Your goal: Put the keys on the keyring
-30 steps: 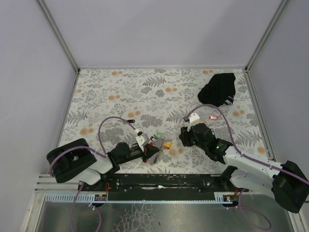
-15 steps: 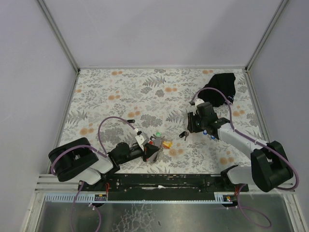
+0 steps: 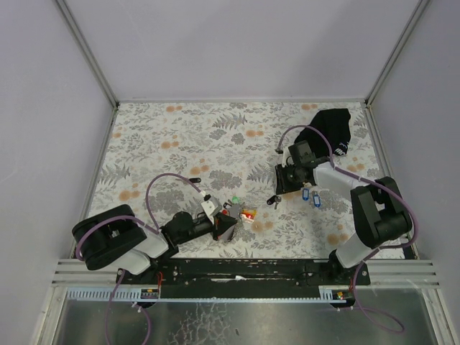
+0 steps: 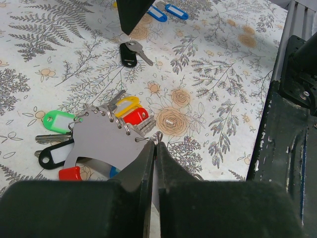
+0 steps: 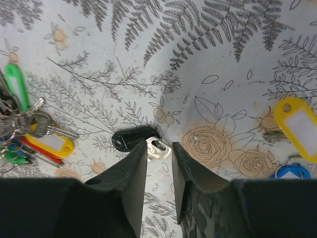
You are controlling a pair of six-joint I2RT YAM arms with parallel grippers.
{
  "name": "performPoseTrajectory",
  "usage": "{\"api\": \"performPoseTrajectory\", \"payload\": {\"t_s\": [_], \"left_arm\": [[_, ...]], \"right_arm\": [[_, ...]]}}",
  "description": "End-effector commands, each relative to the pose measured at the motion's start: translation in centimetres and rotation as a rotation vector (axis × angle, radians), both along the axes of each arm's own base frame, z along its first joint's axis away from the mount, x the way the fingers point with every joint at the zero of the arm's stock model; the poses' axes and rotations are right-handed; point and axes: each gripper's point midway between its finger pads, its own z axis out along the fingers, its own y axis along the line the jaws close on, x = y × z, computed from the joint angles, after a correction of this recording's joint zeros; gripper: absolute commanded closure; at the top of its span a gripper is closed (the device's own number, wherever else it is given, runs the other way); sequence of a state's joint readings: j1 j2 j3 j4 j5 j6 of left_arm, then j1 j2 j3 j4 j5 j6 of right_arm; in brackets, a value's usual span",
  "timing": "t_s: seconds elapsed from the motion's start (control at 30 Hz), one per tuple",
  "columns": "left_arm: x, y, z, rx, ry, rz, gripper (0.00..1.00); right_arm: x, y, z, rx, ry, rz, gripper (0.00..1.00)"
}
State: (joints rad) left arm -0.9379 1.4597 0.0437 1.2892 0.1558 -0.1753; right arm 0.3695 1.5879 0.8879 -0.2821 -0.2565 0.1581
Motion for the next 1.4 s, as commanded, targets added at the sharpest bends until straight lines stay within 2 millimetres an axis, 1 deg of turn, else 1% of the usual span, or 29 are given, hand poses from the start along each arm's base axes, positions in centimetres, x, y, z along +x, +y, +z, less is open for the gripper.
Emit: {"api": "performPoseTrajectory", "payload": {"t_s": [0.0, 0.1, 0.27, 0.33, 0.57, 0.8, 0.9, 0.97, 1.03, 1.07, 1.17, 1.23, 1.37], "left_arm": [[0.9, -0.5, 2.7, -0.083, -0.070, 0.020, 1.00], [0.8, -0.7, 2.6, -0.082, -0.067, 0.012, 1.00], [0.7, -0.7, 2.7, -0.085, -0.068, 0.009, 1.00], [0.7, -0.8, 2.7, -0.083, -0.066, 0.006, 1.00], [0.7, -0.8, 2.6, -0.080, -0.062, 0.003, 1.00], [0.7, -0.9, 2.6, -0.082, -0.061, 0.001, 1.00], [0.6, -0.9, 2.5, -0.079, -0.058, -0.001, 1.00], [0.7, -0.9, 2.5, -0.078, -0.058, 0.000, 1.00], [0.6, -0.9, 2.6, -0.082, -0.061, -0.001, 1.00], [0.6, -0.9, 2.7, -0.088, -0.065, -0.001, 1.00], [0.4, -0.9, 3.0, -0.093, -0.075, -0.012, 1.00], [0.3, -0.9, 3.1, -0.095, -0.084, -0.018, 1.00], [0.1, -0.8, 3.4, -0.099, -0.110, -0.034, 1.00]], "right_arm": [[0.4, 0.3, 0.2, 0.007, 0.036, 0.034, 0.68], [0.3, 0.4, -0.2, 0.013, 0.056, 0.047, 0.71], [0.3, 0.8, 0.1, 0.034, 0.057, 0.063, 0.74], [0.2, 0.8, -0.6, 0.030, 0.079, 0.064, 0.74], [0.2, 0.9, -1.1, 0.035, 0.093, 0.064, 0.77], [0.3, 0.9, -1.0, 0.039, 0.086, 0.069, 0.83], [0.2, 1.1, -0.8, 0.046, 0.078, 0.082, 0.90], [0.3, 1.1, -0.4, 0.049, 0.061, 0.094, 0.94], [0.3, 1.1, -0.2, 0.050, 0.041, 0.124, 0.96], [0.3, 1.1, 0.5, 0.055, 0.011, 0.144, 0.97], [0.0, 1.1, 1.3, 0.064, -0.047, 0.198, 1.00], [-0.3, 1.3, 2.0, 0.082, -0.094, 0.234, 1.00], [-0.9, 2.4, 4.0, 0.119, -0.236, 0.322, 1.00]]}}
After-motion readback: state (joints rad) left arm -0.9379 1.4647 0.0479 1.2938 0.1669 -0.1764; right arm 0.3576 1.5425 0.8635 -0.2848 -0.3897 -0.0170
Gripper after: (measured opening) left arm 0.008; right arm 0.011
